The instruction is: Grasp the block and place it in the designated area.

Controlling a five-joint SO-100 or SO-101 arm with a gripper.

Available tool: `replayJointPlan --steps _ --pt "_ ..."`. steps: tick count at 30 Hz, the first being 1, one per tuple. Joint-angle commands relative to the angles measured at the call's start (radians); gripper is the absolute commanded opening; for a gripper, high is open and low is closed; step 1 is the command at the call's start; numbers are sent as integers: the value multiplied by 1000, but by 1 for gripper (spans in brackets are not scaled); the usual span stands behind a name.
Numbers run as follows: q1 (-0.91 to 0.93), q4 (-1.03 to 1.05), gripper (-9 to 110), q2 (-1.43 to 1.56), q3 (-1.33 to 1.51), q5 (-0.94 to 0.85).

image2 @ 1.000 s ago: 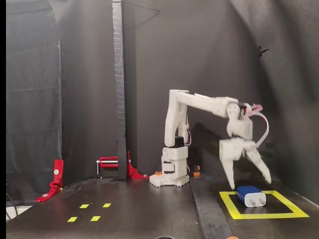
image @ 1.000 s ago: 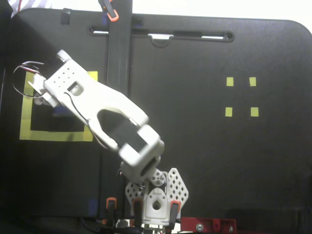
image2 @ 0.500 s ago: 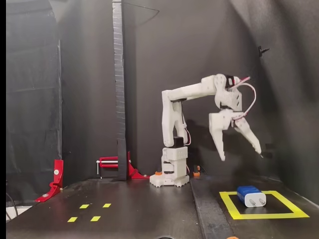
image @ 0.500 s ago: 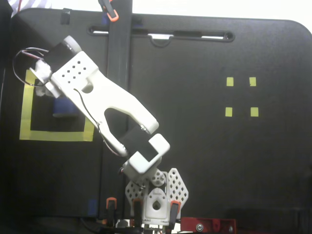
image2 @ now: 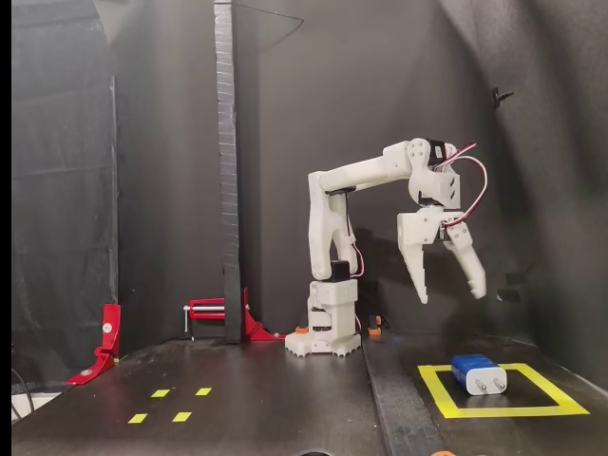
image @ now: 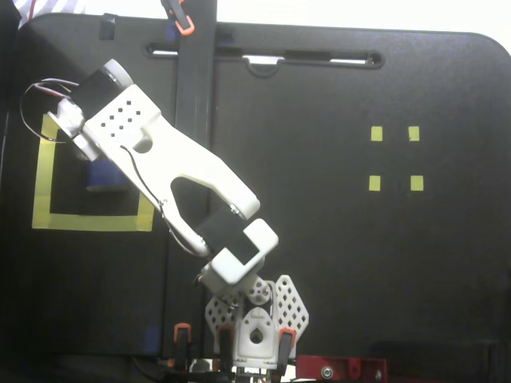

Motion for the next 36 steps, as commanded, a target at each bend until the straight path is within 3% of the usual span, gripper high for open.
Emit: replayJointPlan --steps 1,8,17,24,31,36 --pt "6 -5 10 41 -44 0" --pt "8 -5 0 41 -44 3" --pt "8 9 0 41 -44 46" --pt "3 3 0 41 -44 318" --pt "35 -2 0 41 -43 802" --pt "69 -8 0 41 -41 957"
